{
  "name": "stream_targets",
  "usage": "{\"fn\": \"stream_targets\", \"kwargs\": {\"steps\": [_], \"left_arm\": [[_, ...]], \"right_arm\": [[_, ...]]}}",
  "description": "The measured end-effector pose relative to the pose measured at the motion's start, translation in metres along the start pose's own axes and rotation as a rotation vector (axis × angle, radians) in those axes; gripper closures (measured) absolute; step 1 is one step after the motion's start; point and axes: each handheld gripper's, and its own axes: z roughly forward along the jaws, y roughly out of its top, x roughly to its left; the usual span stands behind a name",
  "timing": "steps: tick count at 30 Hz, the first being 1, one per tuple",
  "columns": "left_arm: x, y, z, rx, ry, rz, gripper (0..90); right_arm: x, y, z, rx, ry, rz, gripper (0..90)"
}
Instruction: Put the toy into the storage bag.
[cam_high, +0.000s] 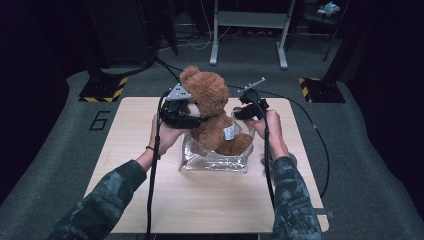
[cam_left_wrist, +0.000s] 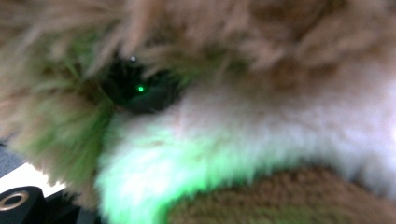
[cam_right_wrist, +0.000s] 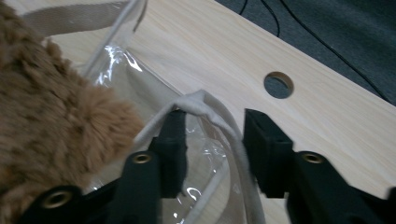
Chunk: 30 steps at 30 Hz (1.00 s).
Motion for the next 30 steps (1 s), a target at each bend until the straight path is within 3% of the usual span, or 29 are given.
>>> {"fn": "stream_targets", "kwargs": {"steps": [1, 3, 10, 15, 21, 25, 30], "left_arm": [[0.0, 0.0, -0.001, 0.002, 0.0, 0.002, 42.9], [-0.001, 0.0, -0.003, 0.002, -0.004, 0.007, 43.1], [0.001, -0.003, -0.016, -0.001, -0.008, 0.016, 44.0], [-0.003, -0.006, -0.014, 0.047, -0.019, 0.04, 44.7], [-0.003, -0.008, 0.009, 0.054, 0.03, -0.017, 41.6], [-0.005, -0.008, 0.026, 0.102, 0.045, -0.014, 32.5], [-0.002, -0.013, 0.023, 0.109, 0.036, -0.031, 25.4]], "right_arm": [[0.002, 0.001, 0.001, -0.012, -0.008, 0.003, 79.9], [0.001, 0.001, 0.001, -0.033, -0.012, 0.031, 85.8], [-0.022, -0.008, -0.003, -0.05, 0.019, 0.281, 87.1], [-0.036, -0.015, -0.008, -0.054, -0.03, 0.396, 87.3], [-0.034, -0.021, -0.009, -0.073, -0.028, 0.402, 86.9], [-0.03, -0.021, -0.01, -0.082, -0.015, 0.39, 86.0], [-0.029, -0.025, -0.01, -0.098, -0.008, 0.384, 82.3]]}}
